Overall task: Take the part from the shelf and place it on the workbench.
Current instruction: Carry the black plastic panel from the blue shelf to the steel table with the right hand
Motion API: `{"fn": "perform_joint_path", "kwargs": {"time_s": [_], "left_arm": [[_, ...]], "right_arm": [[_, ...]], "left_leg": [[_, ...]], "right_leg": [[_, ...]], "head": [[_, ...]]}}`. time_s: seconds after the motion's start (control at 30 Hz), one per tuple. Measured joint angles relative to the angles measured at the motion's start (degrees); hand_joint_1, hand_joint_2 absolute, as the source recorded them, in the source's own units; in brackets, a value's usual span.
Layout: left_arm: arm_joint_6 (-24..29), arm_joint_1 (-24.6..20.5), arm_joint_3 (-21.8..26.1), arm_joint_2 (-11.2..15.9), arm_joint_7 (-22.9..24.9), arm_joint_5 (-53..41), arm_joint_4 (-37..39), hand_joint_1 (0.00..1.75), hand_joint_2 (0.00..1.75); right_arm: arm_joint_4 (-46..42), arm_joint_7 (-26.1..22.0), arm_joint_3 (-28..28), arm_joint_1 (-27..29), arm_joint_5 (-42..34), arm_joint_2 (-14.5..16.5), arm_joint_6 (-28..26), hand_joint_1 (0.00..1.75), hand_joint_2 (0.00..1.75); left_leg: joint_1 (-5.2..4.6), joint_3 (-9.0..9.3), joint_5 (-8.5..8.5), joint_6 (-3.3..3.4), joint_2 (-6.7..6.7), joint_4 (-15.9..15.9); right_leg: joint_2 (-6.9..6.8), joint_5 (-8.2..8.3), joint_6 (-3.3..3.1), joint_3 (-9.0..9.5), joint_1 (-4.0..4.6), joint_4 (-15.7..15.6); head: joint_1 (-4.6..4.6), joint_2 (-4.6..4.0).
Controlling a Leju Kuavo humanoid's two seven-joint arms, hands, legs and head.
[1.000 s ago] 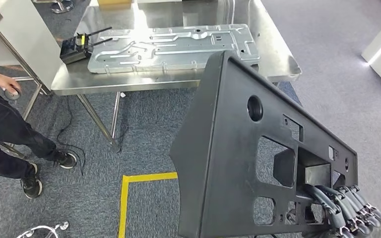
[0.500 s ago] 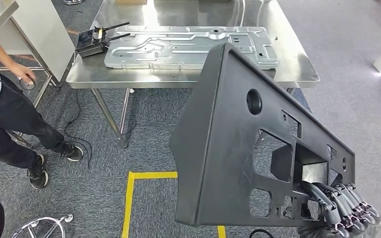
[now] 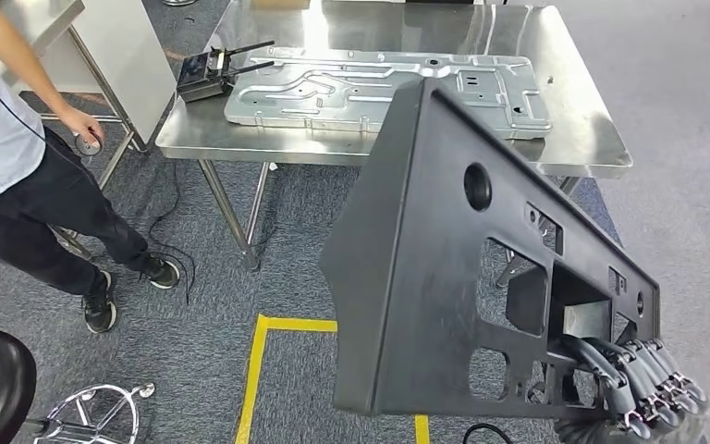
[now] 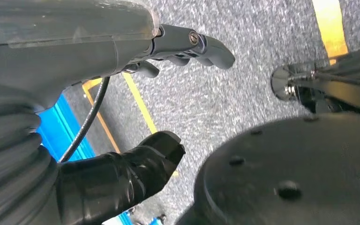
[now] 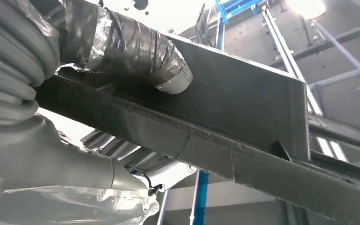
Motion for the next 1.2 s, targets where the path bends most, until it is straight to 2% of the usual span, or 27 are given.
{"fn": "perform_joint_path", "kwargs": {"time_s": [0.07,0.23,0.33,0.4,1.2], "left_arm": [[-0.04,0.05,0.5,-0.2,0.09,-0.24,-0.46,0.0,1.75],[-0.1,0.1,1.32,-0.67,0.31,-0.46,-1.23,0.0,1.75],[-0.21,0.1,1.82,-0.9,0.32,-0.92,-1.53,0.0,1.75],[-0.28,0.1,2.19,-1.11,0.32,-1.37,-1.75,0.0,1.75],[-1.04,0.21,4.85,-2.22,-0.03,-3.24,-3.43,0.0,1.75]], "right_arm": [[0.28,0.0,-0.09,-0.22,0.67,0.43,0.0,1.75,1.75],[1.26,0.0,-0.4,-0.28,1.87,1.0,0.0,1.75,1.75],[1.76,0.0,-0.58,-0.31,1.29,1.13,0.0,1.75,1.75],[2.13,0.0,-0.72,-0.32,0.62,1.22,0.0,1.75,1.75],[3.62,0.0,-1.68,-0.31,-1.02,1.63,0.0,1.75,1.75]], "left_leg": [[-0.1,0.35,0.28,0.8,0.15,-0.59],[0.04,0.5,0.3,0.23,0.19,-0.77],[0.25,0.51,0.26,-0.73,0.19,-0.79],[0.33,0.52,0.24,-1.06,0.2,-0.8],[0.26,0.45,0.18,-1.08,0.23,-0.55]], "right_leg": [[-0.05,0.17,0.15,0.24,-0.05,-0.43],[-0.12,0.05,-0.35,0.27,0.19,-0.24],[-0.12,-0.02,-0.49,0.26,0.34,-0.14],[-0.12,-0.03,-0.51,0.27,0.39,-0.12],[-0.12,-0.01,-0.44,0.29,0.12,-0.12]], "head": [[-0.03,0.0],[-0.05,0.0],[-0.06,0.0],[-0.06,0.0],[-0.05,0.0]]}}
